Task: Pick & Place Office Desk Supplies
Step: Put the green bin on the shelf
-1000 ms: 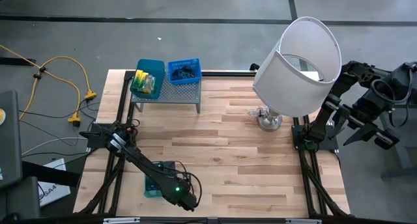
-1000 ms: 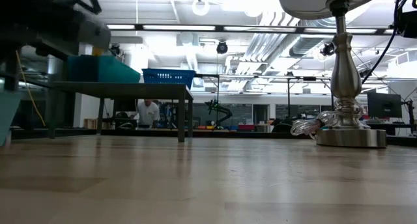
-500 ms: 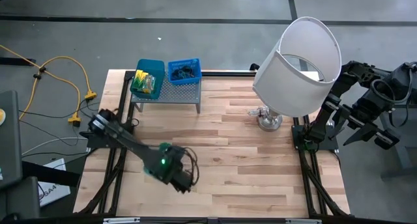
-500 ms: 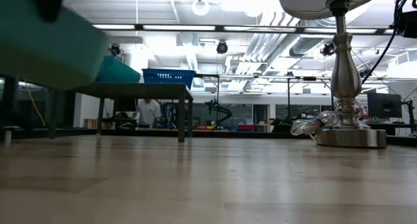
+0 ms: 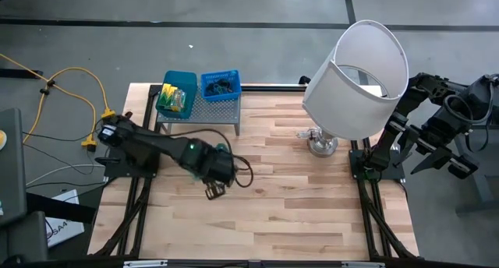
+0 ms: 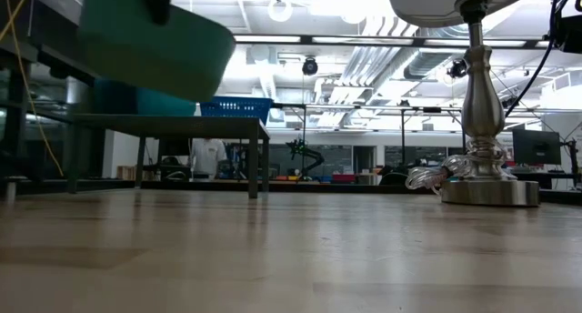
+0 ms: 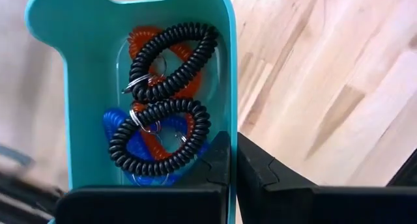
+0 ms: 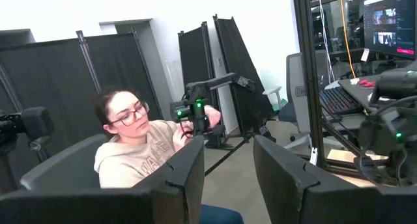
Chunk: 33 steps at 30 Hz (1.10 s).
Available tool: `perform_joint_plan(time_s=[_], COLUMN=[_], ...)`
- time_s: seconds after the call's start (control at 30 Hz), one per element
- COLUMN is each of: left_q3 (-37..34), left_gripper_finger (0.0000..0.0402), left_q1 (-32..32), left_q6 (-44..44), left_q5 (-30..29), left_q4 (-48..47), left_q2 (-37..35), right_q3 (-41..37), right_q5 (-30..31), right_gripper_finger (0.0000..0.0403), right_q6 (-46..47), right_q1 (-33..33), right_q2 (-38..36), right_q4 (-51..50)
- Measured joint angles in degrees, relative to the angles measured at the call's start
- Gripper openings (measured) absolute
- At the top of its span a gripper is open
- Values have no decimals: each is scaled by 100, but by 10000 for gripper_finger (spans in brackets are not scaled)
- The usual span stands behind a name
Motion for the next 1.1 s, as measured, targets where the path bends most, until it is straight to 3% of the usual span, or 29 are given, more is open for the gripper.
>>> perform_joint_plan(time_s=[0.37, 0.7, 0.9, 1.1], left_q3=[0, 0, -2, -45], left_gripper_finger=[0, 0, 0, 0], left_q1=[1149, 2517, 2971, 3001], left_q6=[2675, 4985, 5511, 5701], left_q5=[-133, 437, 464, 428], left_q4=[415, 361, 511, 619], left_q2=[-156, -154, -371, -661], right_q3=[0, 0, 0, -1], right_q5=[-1, -1, -1, -1], right_gripper_finger=[120, 120, 120, 120], right_q6=[0, 0, 0, 0], right_q1=[2, 2, 0, 0], right_q2=[0, 0, 2, 0], right_q4=[0, 0, 0, 0])
